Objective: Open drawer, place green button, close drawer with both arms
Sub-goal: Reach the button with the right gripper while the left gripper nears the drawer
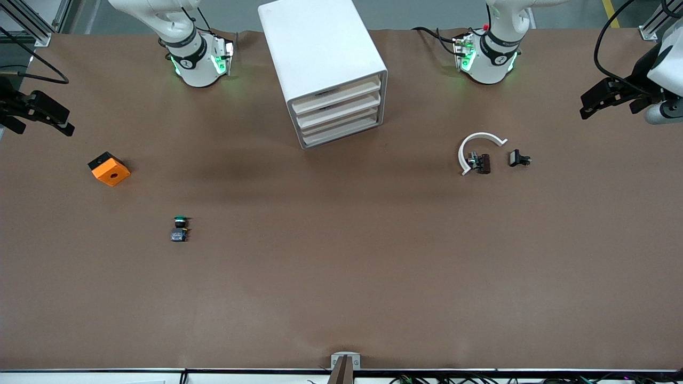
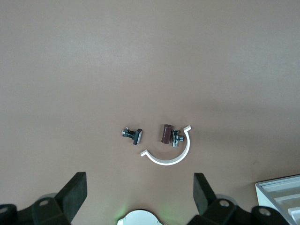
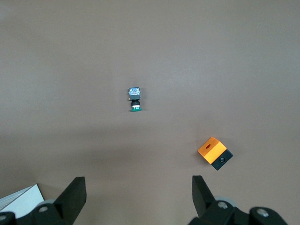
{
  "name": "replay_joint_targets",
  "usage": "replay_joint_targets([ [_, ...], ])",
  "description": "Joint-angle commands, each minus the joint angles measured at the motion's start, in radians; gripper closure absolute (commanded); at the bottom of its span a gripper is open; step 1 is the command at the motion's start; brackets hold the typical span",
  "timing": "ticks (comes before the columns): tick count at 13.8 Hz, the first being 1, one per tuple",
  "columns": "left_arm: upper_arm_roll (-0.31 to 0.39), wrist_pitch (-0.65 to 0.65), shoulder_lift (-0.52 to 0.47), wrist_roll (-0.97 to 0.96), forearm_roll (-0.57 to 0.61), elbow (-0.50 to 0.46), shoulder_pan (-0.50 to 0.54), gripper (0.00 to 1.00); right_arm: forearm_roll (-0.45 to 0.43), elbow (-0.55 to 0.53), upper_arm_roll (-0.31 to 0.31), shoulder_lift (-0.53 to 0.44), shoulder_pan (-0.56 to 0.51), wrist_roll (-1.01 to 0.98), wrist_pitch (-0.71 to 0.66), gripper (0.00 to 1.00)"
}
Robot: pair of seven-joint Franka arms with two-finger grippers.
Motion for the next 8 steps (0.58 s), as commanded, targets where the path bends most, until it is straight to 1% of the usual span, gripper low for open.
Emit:
replay_joint_targets([
  [1, 0.004, -0.022, 0.009, 0.021, -0.012, 0.024, 0.003, 0.00, 0.000, 0.025, -0.001, 0.011, 0.014, 0.012, -0.013, 0.00],
  [3, 0.004, -0.022, 0.019, 0.020, -0.014, 0.026, 0.003, 0.00, 0.000, 0.025, -0.001, 0.013, 0.016, 0.012, -0.013, 0.00],
  [4, 0.003, -0.022, 0.041, 0.017, -0.012, 0.042, 0.000, 0.00, 0.000, 0.025, -0.001, 0.013, 0.016, 0.012, -0.013, 0.00],
  [7, 0.001, -0.022, 0.149, 0.012, 0.000, 0.113, -0.010, 0.00, 0.000, 0.025, -0.001, 0.017, 0.016, 0.012, -0.015, 0.00],
  [8, -0.003, -0.022, 0.179, -0.004, 0.000, 0.105, -0.011, 0.00, 0.001, 0.025, -0.001, 0.022, 0.016, 0.014, -0.018, 0.00],
])
